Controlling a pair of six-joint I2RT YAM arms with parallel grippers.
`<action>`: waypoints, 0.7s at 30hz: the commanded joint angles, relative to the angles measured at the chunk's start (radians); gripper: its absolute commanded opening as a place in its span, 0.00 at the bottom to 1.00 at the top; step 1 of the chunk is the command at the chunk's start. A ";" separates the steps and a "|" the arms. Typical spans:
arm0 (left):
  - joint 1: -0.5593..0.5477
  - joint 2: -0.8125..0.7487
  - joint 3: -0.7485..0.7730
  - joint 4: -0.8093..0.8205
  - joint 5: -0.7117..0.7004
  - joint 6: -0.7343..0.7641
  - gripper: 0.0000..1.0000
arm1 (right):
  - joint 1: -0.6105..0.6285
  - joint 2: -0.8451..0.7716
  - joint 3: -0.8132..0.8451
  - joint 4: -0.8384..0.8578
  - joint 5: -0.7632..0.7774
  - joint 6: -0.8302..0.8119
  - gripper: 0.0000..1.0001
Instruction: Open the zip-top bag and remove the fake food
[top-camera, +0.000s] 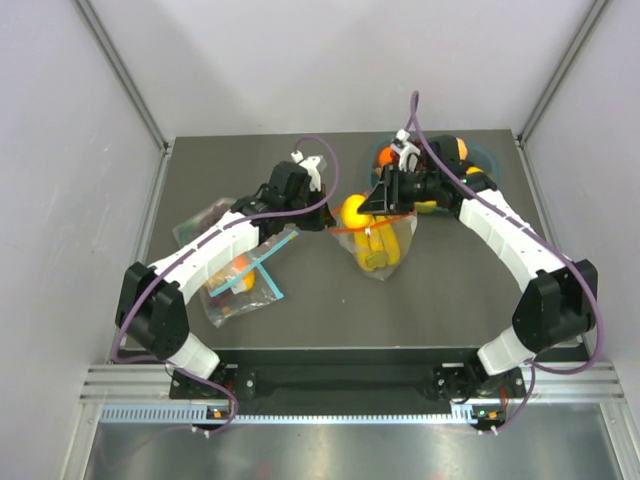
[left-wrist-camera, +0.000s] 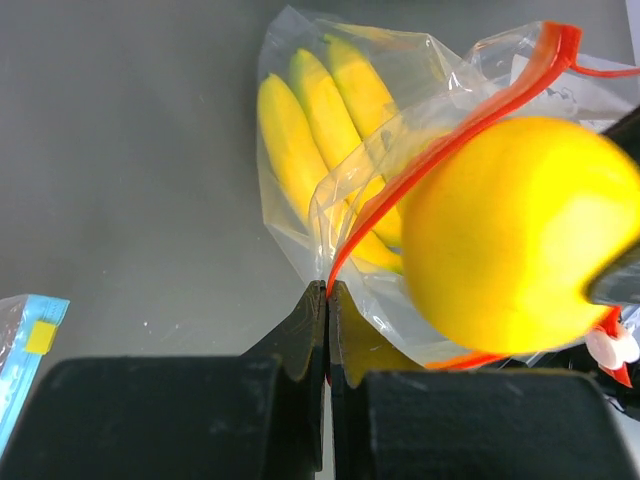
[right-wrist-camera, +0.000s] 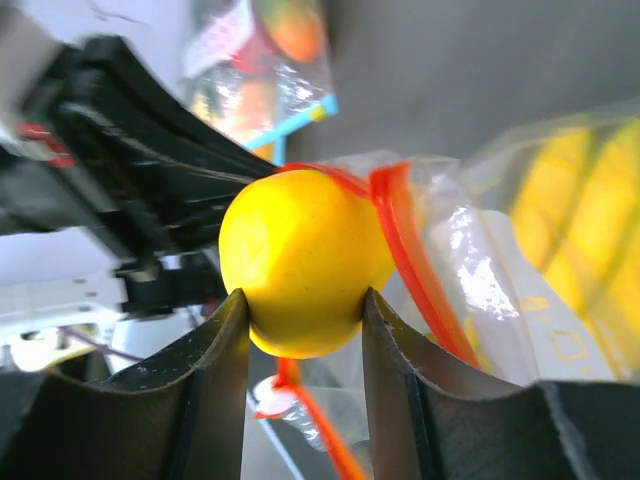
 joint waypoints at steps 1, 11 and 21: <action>0.009 -0.029 -0.021 0.030 -0.027 0.007 0.00 | -0.048 -0.091 0.024 0.131 -0.146 0.124 0.01; 0.007 -0.017 -0.044 0.058 -0.038 -0.025 0.00 | -0.134 -0.198 -0.049 0.371 -0.299 0.370 0.00; 0.039 -0.107 -0.033 -0.051 -0.113 0.038 0.00 | -0.405 -0.228 0.062 0.292 -0.281 0.267 0.00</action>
